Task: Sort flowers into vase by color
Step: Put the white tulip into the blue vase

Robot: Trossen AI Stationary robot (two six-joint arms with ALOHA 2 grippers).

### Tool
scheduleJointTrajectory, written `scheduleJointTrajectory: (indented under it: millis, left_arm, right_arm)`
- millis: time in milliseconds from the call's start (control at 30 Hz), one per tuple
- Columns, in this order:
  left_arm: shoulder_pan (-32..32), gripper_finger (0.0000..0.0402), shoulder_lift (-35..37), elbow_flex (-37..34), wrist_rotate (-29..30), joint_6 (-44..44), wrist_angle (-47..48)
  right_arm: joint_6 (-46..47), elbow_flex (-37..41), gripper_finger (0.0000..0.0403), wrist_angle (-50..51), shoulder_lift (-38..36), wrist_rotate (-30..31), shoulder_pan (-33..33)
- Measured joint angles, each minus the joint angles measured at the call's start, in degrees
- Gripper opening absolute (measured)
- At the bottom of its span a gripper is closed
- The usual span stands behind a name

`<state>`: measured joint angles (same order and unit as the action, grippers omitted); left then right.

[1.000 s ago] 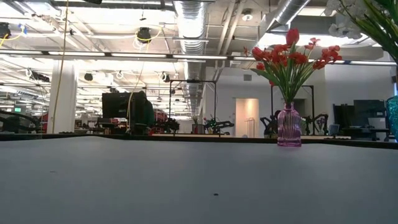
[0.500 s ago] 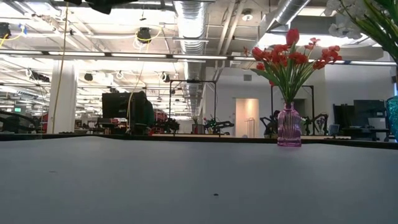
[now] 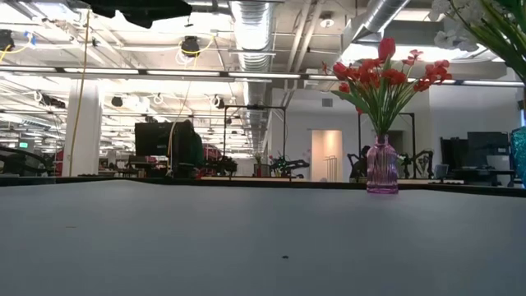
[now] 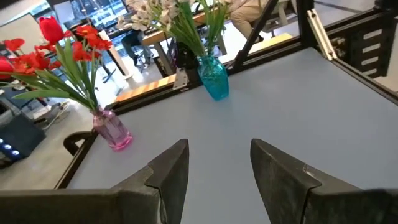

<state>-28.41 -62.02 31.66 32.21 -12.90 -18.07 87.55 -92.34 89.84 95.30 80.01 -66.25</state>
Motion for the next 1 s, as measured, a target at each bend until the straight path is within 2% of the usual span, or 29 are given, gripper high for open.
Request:
scheduleJointTrajectory:
  millis: [100, 367, 633, 833, 1000]
  left_arm:
    - [0.7, 0.0163, 0.0, 0.0, 0.2, 0.0, 0.0]
    - [1.2, 0.0163, 0.0, 0.0, 0.0, -0.1, 1.5]
    - [1.9, 0.0163, 0.0, 0.0, 0.0, 0.4, 2.4]
    - [3.3, 0.0163, 0.0, 0.0, 0.0, 5.1, 3.7]
    - [3.5, 0.0163, 0.0, 0.0, 0.1, 9.0, 4.7]
  right_arm:
    - [-6.8, -1.2, 0.0018, 0.0, -3.2, 0.3, 2.3]
    - [-18.2, -0.9, 0.0018, 0.1, -18.1, 2.9, 2.4]
    - [-22.6, 6.3, 0.0018, 0.2, -33.6, 3.4, 2.0]
    - [-23.3, 16.0, 0.0018, 0.1, -42.2, 3.3, -5.4]
    - [-19.2, 25.9, 0.0018, 0.1, -48.7, 6.4, -11.4]
